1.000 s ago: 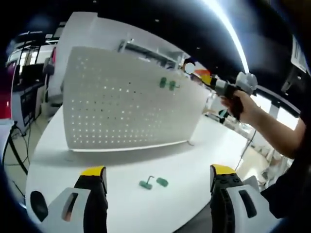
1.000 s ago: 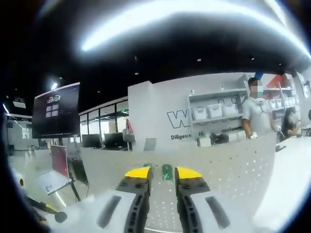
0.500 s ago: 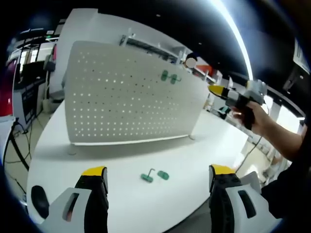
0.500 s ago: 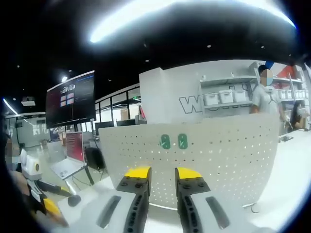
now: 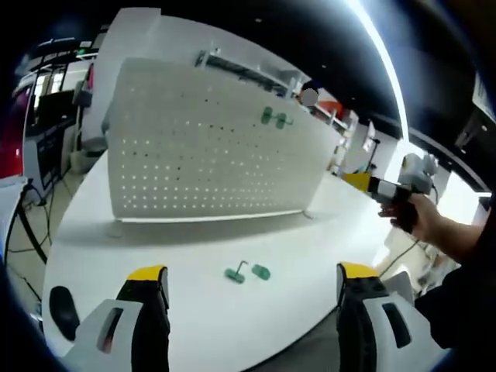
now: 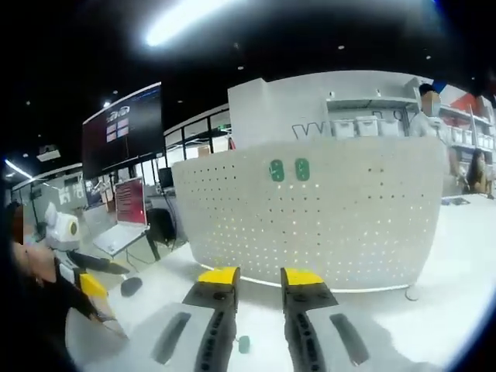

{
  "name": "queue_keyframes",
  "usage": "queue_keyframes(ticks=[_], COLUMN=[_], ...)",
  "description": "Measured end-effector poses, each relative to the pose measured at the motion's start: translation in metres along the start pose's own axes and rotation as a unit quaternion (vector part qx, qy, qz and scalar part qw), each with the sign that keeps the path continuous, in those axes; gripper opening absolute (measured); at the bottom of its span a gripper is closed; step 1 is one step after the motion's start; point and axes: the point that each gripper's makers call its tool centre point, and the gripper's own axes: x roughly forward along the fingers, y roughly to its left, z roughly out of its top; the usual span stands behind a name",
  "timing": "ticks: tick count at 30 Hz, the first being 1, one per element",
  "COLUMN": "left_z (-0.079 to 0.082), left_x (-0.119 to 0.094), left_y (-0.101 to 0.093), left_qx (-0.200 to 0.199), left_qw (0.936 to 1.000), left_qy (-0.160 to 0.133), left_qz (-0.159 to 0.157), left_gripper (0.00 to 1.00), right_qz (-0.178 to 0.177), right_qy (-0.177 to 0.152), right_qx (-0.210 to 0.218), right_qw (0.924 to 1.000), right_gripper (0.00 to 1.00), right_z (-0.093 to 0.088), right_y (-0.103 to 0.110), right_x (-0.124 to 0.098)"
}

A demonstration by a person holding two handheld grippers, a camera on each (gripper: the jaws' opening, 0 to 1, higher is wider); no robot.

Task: Insert the hook assembly into the mounting plate slot until the hook locks in place.

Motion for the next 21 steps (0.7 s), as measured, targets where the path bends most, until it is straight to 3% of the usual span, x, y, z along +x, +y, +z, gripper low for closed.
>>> queue_keyframes(ticks=[9, 21], left_z=[-0.005, -0.014], left_x=[-0.006, -0.003], left_y=[0.0, -0.003], left_qx=[0.001, -0.01], left_qw=[0.9999, 0.9997], left_qy=[0.013, 0.024], left_qz=[0.0, -0.003], left_gripper=[0.94, 0.97], right_qz=[0.025, 0.068], right_qy=[0.051, 0.117], right_qx=[0.008, -0.003], right_qw=[0.9983, 0.9907], right_gripper=[0.22, 0.24], right_z=[-0.052, -0.101], right_y=[0.029, 0.057], right_x=[-0.013, -0.023])
